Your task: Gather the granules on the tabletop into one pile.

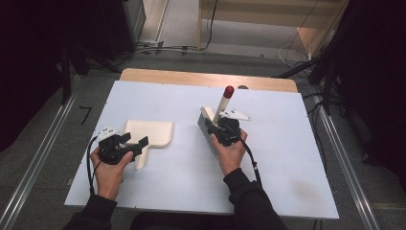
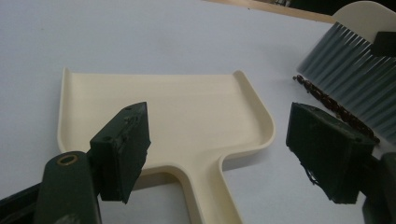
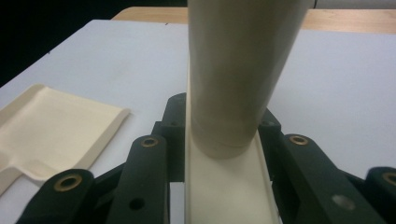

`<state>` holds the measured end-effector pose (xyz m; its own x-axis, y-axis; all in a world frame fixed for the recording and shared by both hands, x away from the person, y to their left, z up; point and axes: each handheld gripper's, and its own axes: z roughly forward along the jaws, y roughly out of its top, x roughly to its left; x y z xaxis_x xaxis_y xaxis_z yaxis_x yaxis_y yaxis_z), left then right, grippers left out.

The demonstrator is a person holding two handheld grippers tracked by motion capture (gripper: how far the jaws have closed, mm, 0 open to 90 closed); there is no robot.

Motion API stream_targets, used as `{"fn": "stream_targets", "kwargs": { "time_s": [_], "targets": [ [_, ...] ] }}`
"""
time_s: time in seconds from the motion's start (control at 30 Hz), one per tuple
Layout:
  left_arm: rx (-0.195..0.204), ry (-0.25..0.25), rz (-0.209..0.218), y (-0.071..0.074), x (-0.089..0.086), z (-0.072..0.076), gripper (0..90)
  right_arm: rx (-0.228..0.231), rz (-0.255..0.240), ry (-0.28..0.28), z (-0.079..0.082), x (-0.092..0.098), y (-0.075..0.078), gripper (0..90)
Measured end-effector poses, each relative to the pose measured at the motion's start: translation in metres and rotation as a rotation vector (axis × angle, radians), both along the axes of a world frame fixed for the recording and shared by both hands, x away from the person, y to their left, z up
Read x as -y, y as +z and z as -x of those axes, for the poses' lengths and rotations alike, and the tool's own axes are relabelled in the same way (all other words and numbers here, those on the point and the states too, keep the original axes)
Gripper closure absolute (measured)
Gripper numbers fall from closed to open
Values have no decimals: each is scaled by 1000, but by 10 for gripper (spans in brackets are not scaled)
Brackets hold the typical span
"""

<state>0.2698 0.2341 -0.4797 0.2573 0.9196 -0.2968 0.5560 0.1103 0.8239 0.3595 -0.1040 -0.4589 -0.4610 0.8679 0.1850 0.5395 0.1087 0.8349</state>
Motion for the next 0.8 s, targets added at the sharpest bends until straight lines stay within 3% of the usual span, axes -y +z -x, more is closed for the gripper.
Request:
{"fn": "stream_targets", "kwargs": {
  "time_s": [0.17,0.43,0.8],
  "targets": [
    [-3,-5,-4,0,2,-1,227,-13,-8,90,3,12,2,643],
    [-5,-10,-7,-1,4,-1,226,-23,6,235,10,10,-8,643],
    [-5,-9,-6,-1,4,-1,226,-10,31,271,-2,11,-15,643]
  ]
}}
